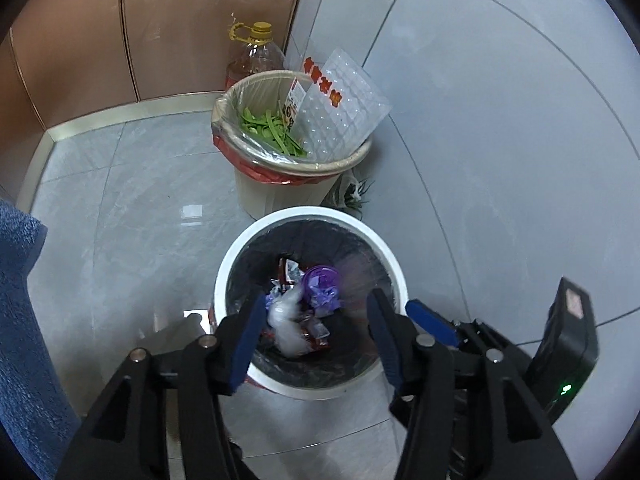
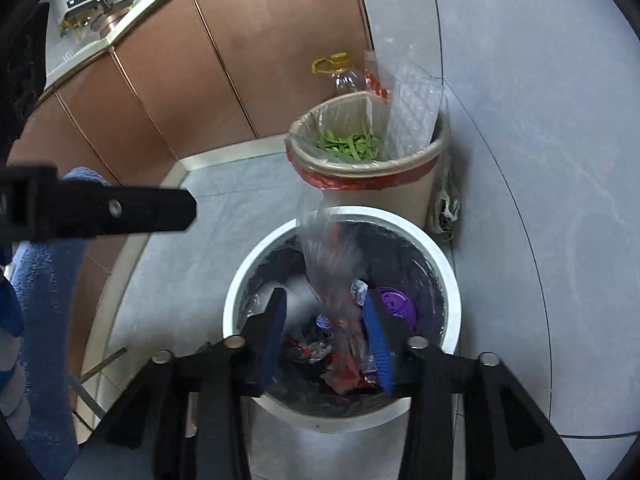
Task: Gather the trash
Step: 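Carry plastic bag and bottle over the white bin and open both tools, then move both open tools back toward the two white tissues, then grasp a white tissue with left tool while right tool grasps the other tissue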
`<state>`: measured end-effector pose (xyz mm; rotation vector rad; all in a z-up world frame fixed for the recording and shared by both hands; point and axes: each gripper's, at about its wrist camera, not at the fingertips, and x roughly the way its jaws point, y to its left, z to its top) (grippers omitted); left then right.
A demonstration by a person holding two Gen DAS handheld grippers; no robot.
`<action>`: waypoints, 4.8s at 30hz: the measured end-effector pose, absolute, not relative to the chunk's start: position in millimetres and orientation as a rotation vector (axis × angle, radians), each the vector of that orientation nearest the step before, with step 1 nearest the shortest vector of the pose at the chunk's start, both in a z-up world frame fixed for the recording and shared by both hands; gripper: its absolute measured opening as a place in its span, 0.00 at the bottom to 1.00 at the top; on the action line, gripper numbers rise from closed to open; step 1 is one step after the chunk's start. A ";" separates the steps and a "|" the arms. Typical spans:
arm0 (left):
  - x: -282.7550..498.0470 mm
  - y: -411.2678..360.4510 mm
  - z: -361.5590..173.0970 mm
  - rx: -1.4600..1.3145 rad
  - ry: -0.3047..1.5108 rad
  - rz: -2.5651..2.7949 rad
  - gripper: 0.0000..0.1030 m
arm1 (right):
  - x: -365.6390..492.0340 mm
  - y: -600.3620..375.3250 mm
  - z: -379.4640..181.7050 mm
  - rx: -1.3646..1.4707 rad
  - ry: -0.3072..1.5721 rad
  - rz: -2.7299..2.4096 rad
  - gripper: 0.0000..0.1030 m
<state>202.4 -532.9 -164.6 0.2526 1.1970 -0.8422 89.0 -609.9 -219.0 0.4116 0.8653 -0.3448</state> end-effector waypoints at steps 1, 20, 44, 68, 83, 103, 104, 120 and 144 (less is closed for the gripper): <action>202.4 -531.6 -163.5 0.247 1.196 -0.842 0.49 | 87.6 -610.2 -219.6 0.415 0.865 -0.347 0.42; 123.6 -416.2 -37.9 0.193 0.810 -0.691 0.50 | 24.6 -530.2 -123.0 0.348 0.694 -0.365 0.72; 0.0 -204.1 69.2 0.102 0.434 -0.368 0.62 | -69.8 -385.7 34.8 0.187 0.412 -0.306 0.99; -71.7 -73.1 95.2 0.000 0.290 -0.118 0.72 | -106.4 -288.9 80.8 0.088 0.261 -0.190 1.00; -87.0 -50.3 101.2 -0.018 0.277 -0.087 0.72 | -110.3 -265.3 83.9 0.075 0.241 -0.132 1.00; -41.3 -57.0 74.8 0.009 0.357 -0.097 0.72 | -68.8 -280.7 53.9 0.111 0.318 -0.082 1.00; -37.1 -58.7 71.8 0.009 0.368 -0.104 0.72 | -63.4 -280.8 50.2 0.111 0.331 -0.079 1.00; 46.3 -61.3 16.3 0.035 0.541 -0.181 0.72 | 20.1 -276.2 -4.6 0.140 0.551 -0.047 1.00; 181.8 11.1 -49.1 -0.005 0.764 -0.304 0.72 | 171.8 -216.4 -81.1 0.150 0.773 0.152 0.82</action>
